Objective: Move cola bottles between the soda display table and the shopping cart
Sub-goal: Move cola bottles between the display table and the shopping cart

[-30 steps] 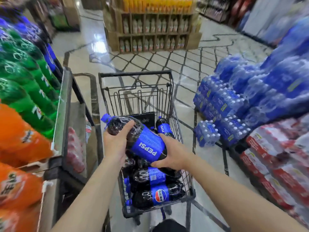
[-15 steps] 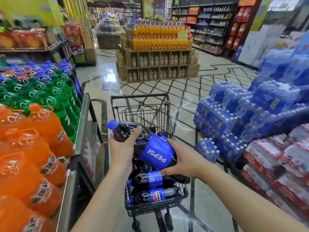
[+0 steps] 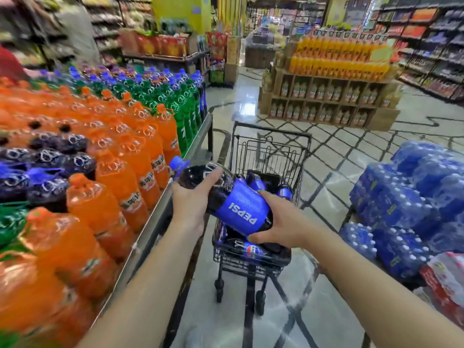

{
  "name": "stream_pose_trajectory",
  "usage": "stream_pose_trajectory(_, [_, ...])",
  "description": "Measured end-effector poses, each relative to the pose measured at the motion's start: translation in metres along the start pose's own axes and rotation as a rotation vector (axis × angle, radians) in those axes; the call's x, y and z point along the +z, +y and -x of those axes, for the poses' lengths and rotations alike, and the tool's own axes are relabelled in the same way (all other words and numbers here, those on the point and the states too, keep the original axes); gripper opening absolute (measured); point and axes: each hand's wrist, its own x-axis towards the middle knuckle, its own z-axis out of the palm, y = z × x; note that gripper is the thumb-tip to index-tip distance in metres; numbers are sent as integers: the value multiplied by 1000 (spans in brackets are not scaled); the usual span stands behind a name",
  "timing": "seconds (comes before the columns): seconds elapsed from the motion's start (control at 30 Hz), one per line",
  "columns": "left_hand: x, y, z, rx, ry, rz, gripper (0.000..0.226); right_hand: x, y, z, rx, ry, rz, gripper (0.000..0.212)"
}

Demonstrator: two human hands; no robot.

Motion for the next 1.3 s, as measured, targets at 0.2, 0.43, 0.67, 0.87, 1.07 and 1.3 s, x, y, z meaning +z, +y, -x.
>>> stream_pose_trajectory(0.2, [-65, 26, 65, 89, 133, -1, 92, 25, -54, 31, -141, -87, 17, 107])
stream_pose_trajectory(0.43, [-144, 50, 116, 179, 253, 15, 75, 61, -121, 54, -264, -180, -16, 109])
stream_pose_trajectory(0.67, [-222, 96, 173, 242, 380, 46, 74, 96, -206, 82, -389, -202, -21, 99])
stream_pose_trajectory(0.87, [-312, 147, 223, 303, 418, 24, 105, 143, -298, 116, -421, -181, -27, 118])
stream_pose_trajectory(1.07, [-406, 190, 271, 325, 457, 44, 86, 187, -397, 143, -486, -207, -21, 113])
stream_pose_trajectory(1.3, [-508, 230, 310, 340, 554, 101, 99, 234, -501, 154, -612, -277, -14, 110])
